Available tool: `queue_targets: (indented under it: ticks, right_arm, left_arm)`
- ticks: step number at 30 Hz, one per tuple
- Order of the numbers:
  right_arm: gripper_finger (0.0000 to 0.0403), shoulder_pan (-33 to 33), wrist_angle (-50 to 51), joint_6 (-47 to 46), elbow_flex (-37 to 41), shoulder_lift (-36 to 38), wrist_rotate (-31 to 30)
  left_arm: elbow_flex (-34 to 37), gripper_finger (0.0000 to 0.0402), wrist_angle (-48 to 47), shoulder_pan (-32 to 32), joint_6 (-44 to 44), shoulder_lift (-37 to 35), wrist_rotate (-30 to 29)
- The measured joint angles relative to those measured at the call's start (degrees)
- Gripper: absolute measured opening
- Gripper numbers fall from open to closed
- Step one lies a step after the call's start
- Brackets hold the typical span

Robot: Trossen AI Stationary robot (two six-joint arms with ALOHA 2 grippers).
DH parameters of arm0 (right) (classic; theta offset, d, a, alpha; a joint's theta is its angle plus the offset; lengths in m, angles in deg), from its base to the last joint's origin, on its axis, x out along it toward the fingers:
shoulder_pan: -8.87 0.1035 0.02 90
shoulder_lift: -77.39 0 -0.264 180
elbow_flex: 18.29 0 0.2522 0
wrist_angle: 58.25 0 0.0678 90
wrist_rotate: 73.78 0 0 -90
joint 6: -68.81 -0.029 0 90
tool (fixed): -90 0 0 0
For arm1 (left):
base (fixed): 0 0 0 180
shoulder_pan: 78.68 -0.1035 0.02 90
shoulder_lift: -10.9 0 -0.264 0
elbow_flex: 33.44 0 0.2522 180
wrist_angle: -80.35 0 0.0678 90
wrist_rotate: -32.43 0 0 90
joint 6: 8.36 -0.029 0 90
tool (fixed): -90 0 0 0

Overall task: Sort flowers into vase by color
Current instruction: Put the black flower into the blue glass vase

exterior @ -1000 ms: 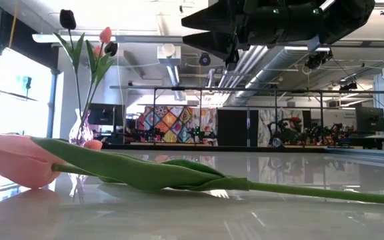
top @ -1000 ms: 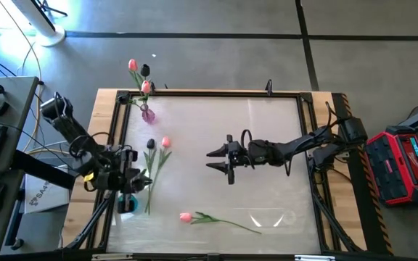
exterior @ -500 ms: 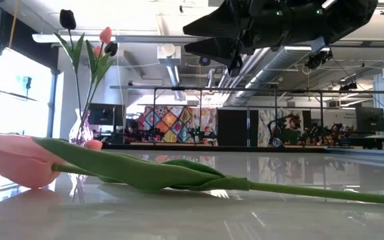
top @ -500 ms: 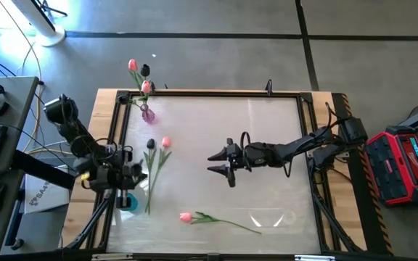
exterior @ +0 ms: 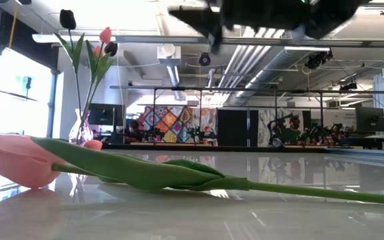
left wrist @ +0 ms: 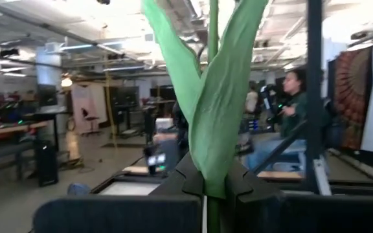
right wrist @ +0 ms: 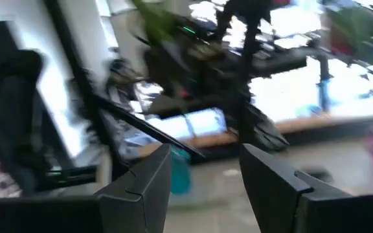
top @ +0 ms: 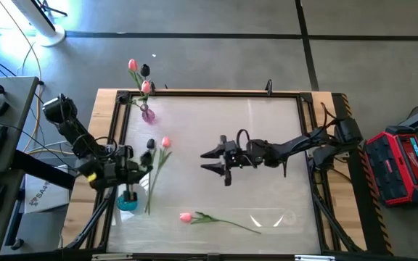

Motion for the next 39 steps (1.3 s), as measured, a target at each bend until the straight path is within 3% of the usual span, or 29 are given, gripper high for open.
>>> queue_targets:
  ticks: [3,11,18,27,39]
  right_arm:
    - [0.0172,0.0,3.2,3.0,-7.3,-3.8,4.5]
    - [0.0171,0.0,15.2,10.6,-25.5,-11.1,6.6]
    - [0.0171,0.0,20.7,14.3,-35.8,-15.2,10.7]
    - [0.0166,0.0,19.4,16.0,-37.1,-15.3,10.6]
    - [0.0080,-0.4,19.8,15.7,-37.1,-15.3,10.3]
  left_arm:
    - [0.0,0.0000,-3.2,-2.9,4.0,0.8,0.2]
    - [0.0,0.0000,-8.6,-4.8,9.3,0.8,1.5]
    - [0.0,0.0000,-16.3,-4.8,15.7,0.8,1.5]
    - [0.0,0.0000,-23.2,-5.1,21.7,0.8,1.5]
    - [0.0,0.0000,-27.0,-9.8,26.1,0.8,6.1]
